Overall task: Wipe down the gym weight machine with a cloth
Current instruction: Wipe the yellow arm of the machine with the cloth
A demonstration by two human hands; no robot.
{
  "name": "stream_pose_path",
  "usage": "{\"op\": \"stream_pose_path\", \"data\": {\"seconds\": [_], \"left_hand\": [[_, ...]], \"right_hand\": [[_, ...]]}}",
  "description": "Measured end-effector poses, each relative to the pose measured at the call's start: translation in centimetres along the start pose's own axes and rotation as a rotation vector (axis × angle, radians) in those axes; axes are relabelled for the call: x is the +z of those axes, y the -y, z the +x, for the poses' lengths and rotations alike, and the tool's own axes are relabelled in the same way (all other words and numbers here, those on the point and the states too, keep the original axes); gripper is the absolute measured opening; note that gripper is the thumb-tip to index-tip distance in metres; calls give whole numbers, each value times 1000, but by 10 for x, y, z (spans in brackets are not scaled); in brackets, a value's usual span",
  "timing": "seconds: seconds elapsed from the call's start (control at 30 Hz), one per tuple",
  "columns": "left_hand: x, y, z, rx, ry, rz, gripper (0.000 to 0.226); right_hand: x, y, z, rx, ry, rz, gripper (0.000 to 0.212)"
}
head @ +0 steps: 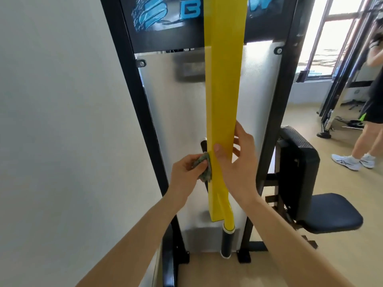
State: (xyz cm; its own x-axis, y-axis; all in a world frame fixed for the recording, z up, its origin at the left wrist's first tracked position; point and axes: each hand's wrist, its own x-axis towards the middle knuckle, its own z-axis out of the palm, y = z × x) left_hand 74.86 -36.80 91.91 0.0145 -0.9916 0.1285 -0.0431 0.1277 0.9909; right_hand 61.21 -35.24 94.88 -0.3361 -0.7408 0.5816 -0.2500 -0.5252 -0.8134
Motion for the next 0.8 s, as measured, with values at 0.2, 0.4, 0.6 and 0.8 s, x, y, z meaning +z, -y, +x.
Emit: {"op": "stream_pose_path", "data": {"seconds": [0.2,0.4,0.6,0.8], "left_hand": [[-20,13,-30,-198,132,100,22],[-37,0,-60,-256,-72,-56,33],[-42,-17,-72,-219,-165,-121,45],[-74,-15,-59,-91,-154,93,22]], "right_hand": [[-8,-9,-33,-15,32,-7,62],[-14,-6,-78,-109,222,-63,43],[0,-6,-71,157,528,-19,25],[13,-2,-53,166,443,-34,11]]}}
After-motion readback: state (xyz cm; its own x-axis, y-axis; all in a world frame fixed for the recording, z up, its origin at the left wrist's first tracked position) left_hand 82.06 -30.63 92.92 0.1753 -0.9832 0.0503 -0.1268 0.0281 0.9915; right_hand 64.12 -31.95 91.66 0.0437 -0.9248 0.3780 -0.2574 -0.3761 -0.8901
